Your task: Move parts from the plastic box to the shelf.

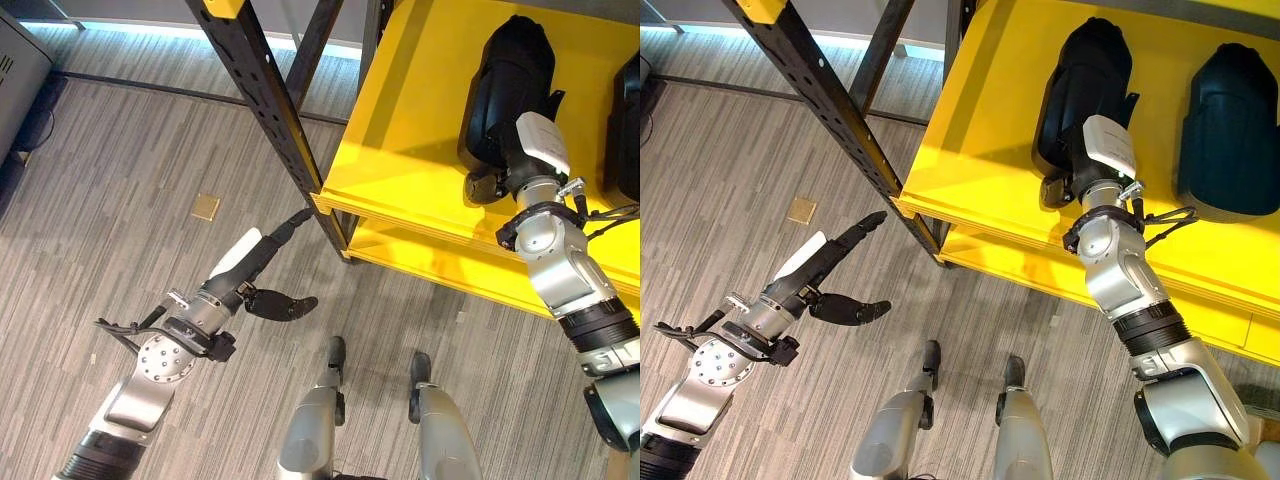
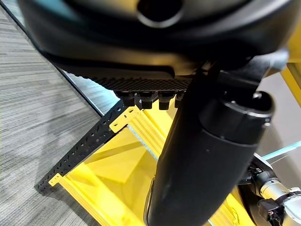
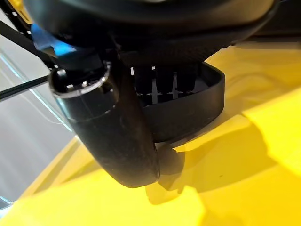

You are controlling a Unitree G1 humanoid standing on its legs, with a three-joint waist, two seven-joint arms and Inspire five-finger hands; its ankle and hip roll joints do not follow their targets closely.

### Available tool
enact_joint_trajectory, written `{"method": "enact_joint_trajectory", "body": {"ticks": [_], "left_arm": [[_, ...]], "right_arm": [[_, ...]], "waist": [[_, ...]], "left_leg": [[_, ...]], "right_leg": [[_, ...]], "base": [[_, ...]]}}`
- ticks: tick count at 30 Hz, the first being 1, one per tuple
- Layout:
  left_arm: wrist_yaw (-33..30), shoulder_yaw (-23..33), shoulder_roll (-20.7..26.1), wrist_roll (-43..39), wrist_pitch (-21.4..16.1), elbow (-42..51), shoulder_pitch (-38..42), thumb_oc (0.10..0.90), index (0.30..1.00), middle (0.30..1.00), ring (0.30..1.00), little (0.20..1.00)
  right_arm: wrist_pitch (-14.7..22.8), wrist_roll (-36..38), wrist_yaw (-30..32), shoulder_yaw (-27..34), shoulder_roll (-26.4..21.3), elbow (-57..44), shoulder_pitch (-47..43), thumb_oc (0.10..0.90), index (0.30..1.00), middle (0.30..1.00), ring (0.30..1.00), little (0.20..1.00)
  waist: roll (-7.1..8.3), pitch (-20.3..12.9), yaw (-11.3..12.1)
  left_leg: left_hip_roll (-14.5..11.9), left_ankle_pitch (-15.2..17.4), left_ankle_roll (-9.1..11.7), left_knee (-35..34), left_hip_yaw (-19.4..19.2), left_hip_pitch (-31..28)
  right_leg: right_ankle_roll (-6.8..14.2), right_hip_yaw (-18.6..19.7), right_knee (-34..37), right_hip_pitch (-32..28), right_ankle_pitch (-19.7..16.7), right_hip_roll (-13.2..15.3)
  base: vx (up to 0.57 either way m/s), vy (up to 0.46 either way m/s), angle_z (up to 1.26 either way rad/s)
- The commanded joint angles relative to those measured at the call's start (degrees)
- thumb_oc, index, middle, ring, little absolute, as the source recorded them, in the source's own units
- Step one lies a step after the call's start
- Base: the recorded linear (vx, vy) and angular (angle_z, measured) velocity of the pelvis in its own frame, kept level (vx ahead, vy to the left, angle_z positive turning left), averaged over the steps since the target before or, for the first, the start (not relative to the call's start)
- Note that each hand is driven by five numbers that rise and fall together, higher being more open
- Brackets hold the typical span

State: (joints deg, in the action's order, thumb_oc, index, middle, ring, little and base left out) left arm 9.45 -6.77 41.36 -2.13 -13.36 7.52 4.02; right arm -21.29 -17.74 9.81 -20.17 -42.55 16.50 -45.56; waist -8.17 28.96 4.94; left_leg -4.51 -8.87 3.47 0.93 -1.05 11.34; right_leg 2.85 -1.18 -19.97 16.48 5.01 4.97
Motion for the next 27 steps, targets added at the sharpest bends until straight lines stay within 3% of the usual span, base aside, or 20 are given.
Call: {"method": "enact_joint_trajectory", "body": {"ticks": [1, 9, 10, 12, 22, 27], "left_arm": [[-0.8, -0.3, 0.0, -4.4, -3.5, 4.9, -0.8, 0.9, 1.0, 1.0, 1.0, 1.0], [-1.3, -0.4, -0.2, -4.2, -3.1, 5.1, -0.7, 0.9, 1.0, 1.0, 1.0, 1.0], [-1.2, -0.4, -0.1, -4.2, -3.0, 5.1, -0.6, 0.9, 1.0, 1.0, 1.0, 1.0], [-0.8, -0.4, 0.1, -4.5, -2.6, 5.2, -0.5, 0.9, 1.0, 1.0, 1.0, 1.0], [2.7, -0.4, -0.2, -7.4, -3.3, 5.3, -0.4, 0.9, 1.0, 1.0, 1.0, 1.0], [3.1, -0.7, -0.7, -7.4, -2.9, 6.0, -0.8, 0.9, 1.0, 1.0, 1.0, 1.0]], "right_arm": [[3.2, -2.1, 1.6, 0.4, -3.7, 1.1, -10.2, 0.4, 0.3, 0.3, 0.3, 0.3], [2.4, -3.6, -1.1, -1.2, -4.5, 1.4, -10.6, 0.4, 0.3, 0.3, 0.3, 0.3], [1.6, -1.9, -1.0, -1.5, -4.4, 1.8, -10.6, 0.486, 0.421, 0.421, 0.421, 0.421], [2.1, -2.2, -2.4, -1.7, -4.4, 2.5, -10.8, 0.9, 1.0, 1.0, 1.0, 1.0], [3.5, -2.0, -6.3, -4.0, -3.4, 1.2, -10.5, 0.9, 1.0, 1.0, 1.0, 1.0], [3.2, -5.8, -9.1, -5.0, -2.5, -0.7, -10.0, 0.9, 1.0, 1.0, 1.0, 1.0]], "waist": [[2.39, -6.7, 0.2], [2.86, -6.5, 0.4], [2.94, -6.5, 0.4], [2.99, -6.4, 0.4], [3.63, -6.1, 0.7], [3.88, -6.1, 0.8]], "left_leg": [[2.9, 7.2, -1.6, 1.8, 0.9, 1.3], [3.0, 7.3, -1.9, 2.1, 0.8, 1.3], [3.0, 7.3, -1.9, 2.1, 0.8, 1.3], [2.9, 7.3, -1.9, 2.1, 0.8, 1.4], [2.9, 7.1, -2.1, 2.5, 0.8, 1.6], [2.9, 7.2, -2.3, 2.7, 0.7, 1.6]], "right_leg": [[-1.2, -3.8, 6.8, -10.1, 3.6, 0.7], [-1.1, -3.9, 7.1, -10.4, 3.4, 0.7], [-1.1, -3.9, 7.1, -10.4, 3.4, 0.6], [-1.0, -3.9, 7.1, -10.4, 3.4, 0.6], [-1.1, -3.9, 6.8, -10.7, 3.5, 0.3], [-1.2, -3.7, 6.9, -11.0, 3.4, 0.2]], "base": [[0.0, 0.0, 0.0], [0.0, 0.0, 0.0], [0.0, 0.0, 0.0], [0.0, 0.0, 0.02], [0.0, 0.0, 0.01], [0.0, 0.0, 0.0]]}}
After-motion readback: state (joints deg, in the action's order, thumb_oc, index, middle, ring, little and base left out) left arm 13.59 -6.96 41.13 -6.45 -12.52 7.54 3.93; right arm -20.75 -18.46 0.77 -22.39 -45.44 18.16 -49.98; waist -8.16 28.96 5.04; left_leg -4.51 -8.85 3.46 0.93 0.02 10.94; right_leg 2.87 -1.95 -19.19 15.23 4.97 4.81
